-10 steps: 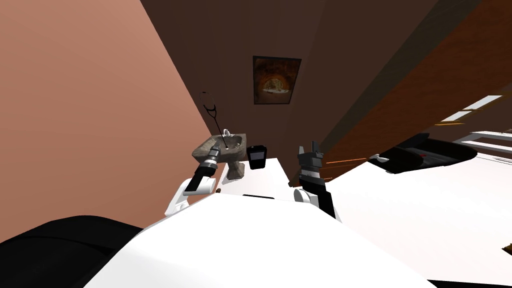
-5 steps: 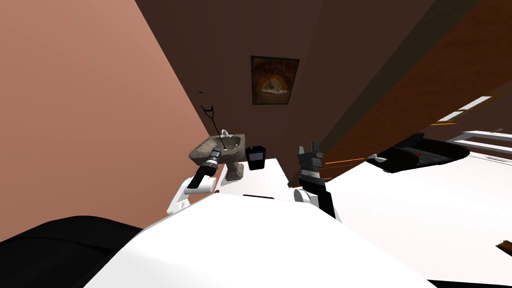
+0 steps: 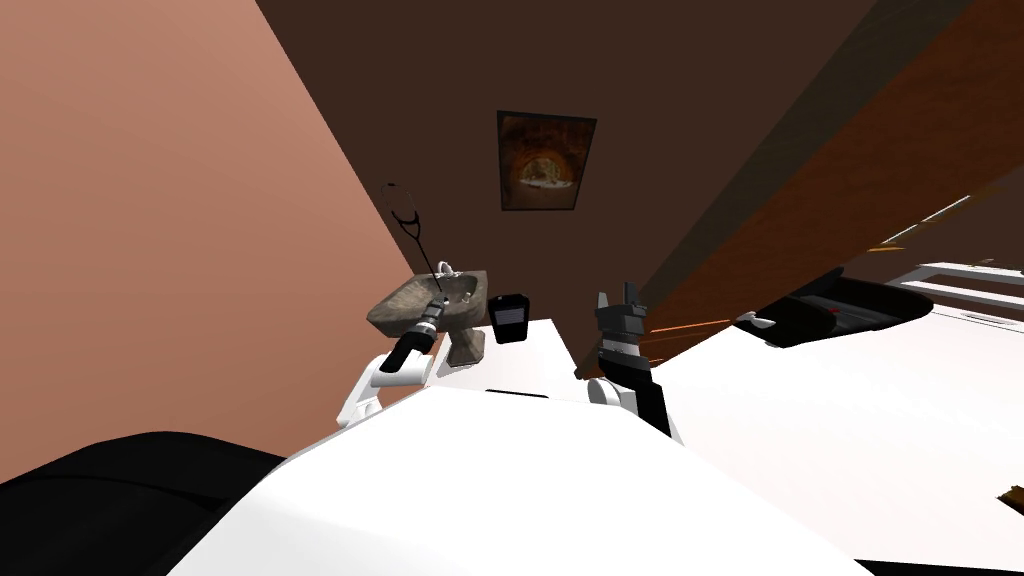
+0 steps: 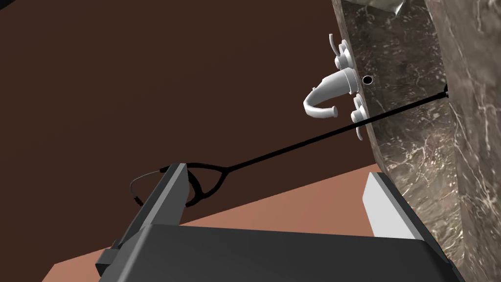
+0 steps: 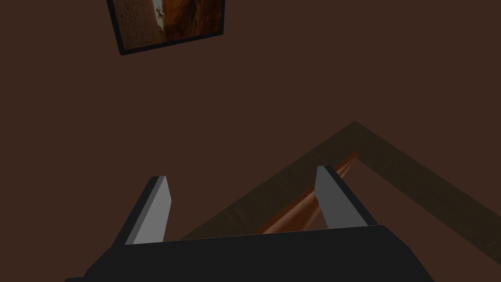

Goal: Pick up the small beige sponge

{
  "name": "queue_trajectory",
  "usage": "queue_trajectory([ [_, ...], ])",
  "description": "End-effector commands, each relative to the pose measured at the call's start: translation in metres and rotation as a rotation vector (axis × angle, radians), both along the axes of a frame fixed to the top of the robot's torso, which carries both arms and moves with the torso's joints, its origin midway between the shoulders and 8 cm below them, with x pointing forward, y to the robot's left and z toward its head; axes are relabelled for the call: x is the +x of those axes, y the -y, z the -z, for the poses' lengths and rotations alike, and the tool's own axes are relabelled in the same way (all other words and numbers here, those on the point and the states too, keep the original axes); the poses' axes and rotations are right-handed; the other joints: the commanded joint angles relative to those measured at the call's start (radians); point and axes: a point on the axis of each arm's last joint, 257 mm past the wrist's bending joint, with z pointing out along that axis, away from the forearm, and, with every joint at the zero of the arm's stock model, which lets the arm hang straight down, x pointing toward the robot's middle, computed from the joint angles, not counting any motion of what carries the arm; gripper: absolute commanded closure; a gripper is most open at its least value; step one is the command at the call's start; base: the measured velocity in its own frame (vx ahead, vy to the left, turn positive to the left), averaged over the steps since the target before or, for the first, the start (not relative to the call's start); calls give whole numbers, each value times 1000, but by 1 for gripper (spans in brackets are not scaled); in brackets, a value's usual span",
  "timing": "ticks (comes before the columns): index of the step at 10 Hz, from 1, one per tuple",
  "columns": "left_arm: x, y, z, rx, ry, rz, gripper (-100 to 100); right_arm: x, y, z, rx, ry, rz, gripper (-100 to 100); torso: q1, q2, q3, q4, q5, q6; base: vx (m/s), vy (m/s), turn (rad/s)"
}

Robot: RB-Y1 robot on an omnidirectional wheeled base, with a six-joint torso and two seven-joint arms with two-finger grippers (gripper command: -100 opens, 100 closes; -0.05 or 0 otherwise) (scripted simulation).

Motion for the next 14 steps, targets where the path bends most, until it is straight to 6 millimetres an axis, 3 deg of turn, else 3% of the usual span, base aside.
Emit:
queue_trajectory([
  [1, 1, -3, 18, -14, -51, -11, -100, 0, 0, 0, 0, 0, 0, 0, 0, 0, 0, 0, 0, 0, 103, -32, -5],
  [11, -14, -12, 115, -99, -304, -55, -100, 0, 0, 0, 0, 0, 0, 0, 3, -6, -3, -1, 1, 0, 157, -21, 0],
  [12, -12, -10, 106, -94, -288, -51, -100, 0, 0, 0, 0, 0, 0, 0, 3, -6, -4, -1, 1, 0, 89, 3, 0],
  [13, -13, -10, 107, -95, -292, -52, 0, 0, 0, 0, 0, 0, 0, 0, 3, -1, -1, -1, 1, 0, 17, 1, 0],
  [14, -6, -20, 108, -96, -289, -65, -100, 0, 0, 0, 0, 0, 0, 0, 3, 4, 2, 1, 0, 0, -7, -9, -111],
])
